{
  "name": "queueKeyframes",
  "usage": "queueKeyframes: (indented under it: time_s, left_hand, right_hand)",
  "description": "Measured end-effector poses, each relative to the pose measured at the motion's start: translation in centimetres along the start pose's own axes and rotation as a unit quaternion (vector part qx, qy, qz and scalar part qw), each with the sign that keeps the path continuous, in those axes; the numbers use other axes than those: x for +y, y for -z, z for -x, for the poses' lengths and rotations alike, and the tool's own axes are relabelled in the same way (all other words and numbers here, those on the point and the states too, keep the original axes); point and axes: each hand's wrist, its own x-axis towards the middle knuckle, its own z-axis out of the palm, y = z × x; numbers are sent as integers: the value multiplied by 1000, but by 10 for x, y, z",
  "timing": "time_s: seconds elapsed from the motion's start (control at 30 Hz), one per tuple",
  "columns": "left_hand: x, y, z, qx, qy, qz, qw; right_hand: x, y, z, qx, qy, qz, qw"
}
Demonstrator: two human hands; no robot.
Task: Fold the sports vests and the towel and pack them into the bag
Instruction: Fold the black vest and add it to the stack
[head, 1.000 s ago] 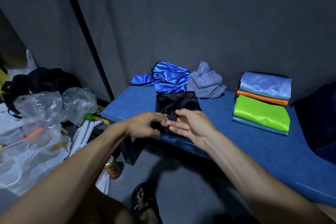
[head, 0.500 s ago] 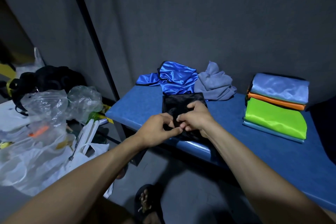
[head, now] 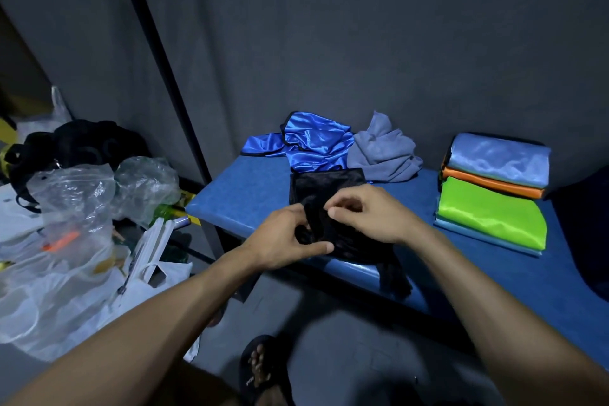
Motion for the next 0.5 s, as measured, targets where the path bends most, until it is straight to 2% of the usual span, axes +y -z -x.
queueKeyframes:
  time_s: [0.1, 0.3, 0.4, 0.5]
  left_hand:
    - [-2, -4, -1, -1, -6, -16, 1000]
    - [-1, -6, 1, 7, 13, 1, 1000]
    - [-2, -6, 1, -3, 23, 7, 1000]
    - [-2, -6, 3, -10, 23, 14, 1000]
  right_hand:
    - [14, 24, 36, -40, 8, 24, 999]
    - [44, 37, 104, -150, 2, 178, 973]
    - [54, 22, 114, -104, 49, 293, 949]
    - [55, 10, 108, -63, 94, 331, 937]
